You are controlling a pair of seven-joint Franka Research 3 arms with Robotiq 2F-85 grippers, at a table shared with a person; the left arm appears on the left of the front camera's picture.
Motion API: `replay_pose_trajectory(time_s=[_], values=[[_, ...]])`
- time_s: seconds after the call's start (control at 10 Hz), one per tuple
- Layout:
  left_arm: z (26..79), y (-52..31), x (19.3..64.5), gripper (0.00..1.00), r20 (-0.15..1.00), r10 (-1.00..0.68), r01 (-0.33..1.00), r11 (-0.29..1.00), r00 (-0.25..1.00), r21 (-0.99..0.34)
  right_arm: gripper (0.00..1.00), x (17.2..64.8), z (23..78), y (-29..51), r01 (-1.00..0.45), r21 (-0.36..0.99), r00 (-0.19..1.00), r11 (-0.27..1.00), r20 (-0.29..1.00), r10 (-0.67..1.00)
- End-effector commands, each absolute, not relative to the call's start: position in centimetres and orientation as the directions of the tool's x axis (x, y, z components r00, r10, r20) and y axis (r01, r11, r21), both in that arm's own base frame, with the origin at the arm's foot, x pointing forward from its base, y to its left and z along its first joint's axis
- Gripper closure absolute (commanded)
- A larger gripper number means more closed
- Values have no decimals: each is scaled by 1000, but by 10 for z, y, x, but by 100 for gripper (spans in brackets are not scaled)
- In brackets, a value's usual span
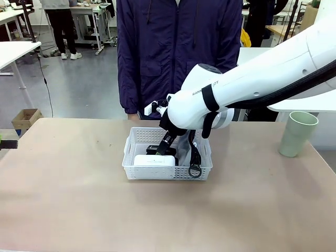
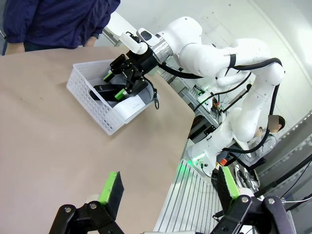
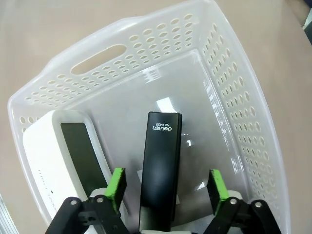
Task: Efficiently arrange items inside the basket to fit them all.
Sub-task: Pick up the Stapler and place it inside the Organizing basket.
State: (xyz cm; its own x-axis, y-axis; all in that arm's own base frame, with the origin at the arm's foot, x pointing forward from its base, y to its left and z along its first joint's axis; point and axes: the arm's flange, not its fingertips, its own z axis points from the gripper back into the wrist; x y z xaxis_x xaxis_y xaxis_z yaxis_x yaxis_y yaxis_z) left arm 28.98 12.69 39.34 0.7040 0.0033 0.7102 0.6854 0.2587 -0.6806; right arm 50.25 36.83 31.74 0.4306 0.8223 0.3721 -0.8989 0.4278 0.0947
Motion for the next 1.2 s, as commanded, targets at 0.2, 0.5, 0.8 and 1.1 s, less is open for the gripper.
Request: replay_pose_trajectory(time_s=[0.2,0.5,0.8,1.1], values=[[396,125,287,0,710,5,685,257,704,-682,0,500,349,348,-876,69,452,476,461,764],[396,125,287,0,710,5,685,257,704,-682,0,475,427,287,-825,169,495,539,675,547],[396,125,287,0,710,5,685,257,704,-682,0,440,462,188,-661,357,674,660,670,313],[396,125,287,0,710,5,685,257,704,-682,0,387,466,64,-510,585,780,630,623,53]])
